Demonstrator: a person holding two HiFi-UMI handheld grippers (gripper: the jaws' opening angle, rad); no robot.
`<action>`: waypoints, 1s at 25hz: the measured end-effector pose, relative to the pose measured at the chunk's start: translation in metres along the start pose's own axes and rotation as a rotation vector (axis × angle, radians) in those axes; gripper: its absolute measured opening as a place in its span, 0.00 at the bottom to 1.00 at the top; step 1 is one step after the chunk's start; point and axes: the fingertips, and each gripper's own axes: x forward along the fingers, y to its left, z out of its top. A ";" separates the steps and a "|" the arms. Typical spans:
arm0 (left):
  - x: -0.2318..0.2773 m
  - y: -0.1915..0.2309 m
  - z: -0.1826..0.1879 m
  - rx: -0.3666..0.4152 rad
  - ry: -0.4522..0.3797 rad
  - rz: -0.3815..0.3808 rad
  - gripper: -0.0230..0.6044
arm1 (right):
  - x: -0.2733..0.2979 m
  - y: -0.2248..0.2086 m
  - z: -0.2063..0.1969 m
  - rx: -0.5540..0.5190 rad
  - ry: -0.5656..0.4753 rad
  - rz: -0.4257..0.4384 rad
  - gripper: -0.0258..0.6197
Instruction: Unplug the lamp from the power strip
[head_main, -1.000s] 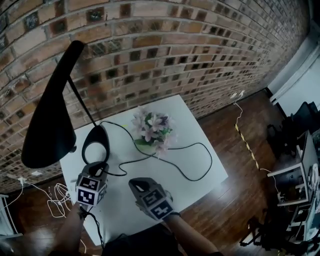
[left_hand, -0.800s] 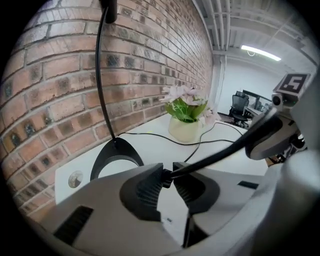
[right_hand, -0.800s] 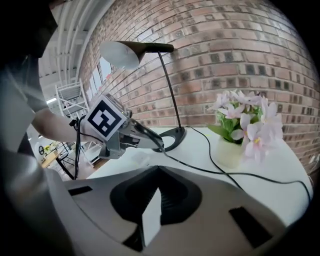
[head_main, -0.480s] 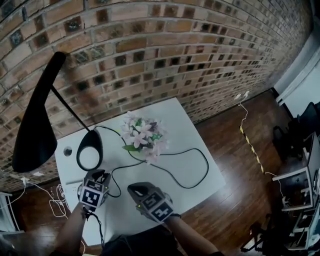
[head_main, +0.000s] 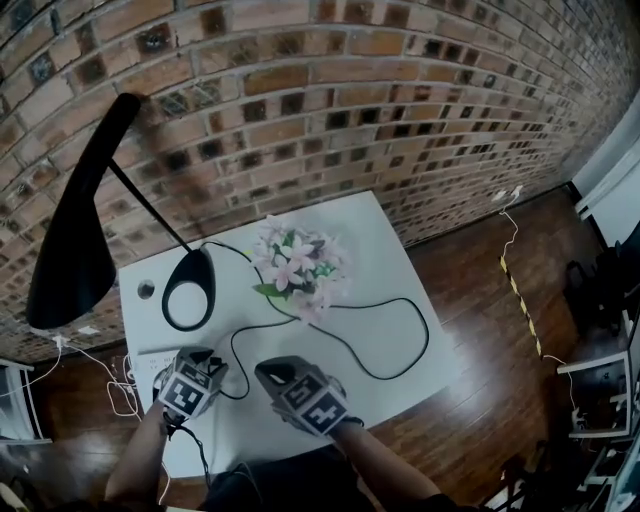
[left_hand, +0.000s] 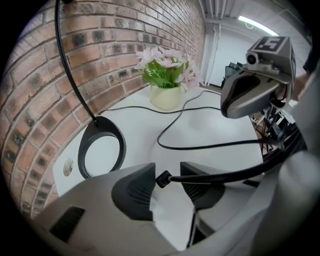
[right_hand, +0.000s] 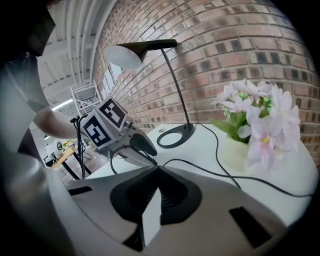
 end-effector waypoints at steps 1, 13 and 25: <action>-0.001 -0.002 -0.003 0.001 0.017 -0.001 0.32 | 0.001 0.001 -0.001 -0.002 0.002 0.009 0.04; -0.015 -0.039 -0.035 -0.030 0.054 0.011 0.42 | 0.006 0.018 -0.015 -0.012 0.037 0.097 0.04; -0.037 -0.047 -0.076 -0.011 0.089 0.038 0.54 | 0.011 0.048 -0.023 -0.057 0.056 0.170 0.04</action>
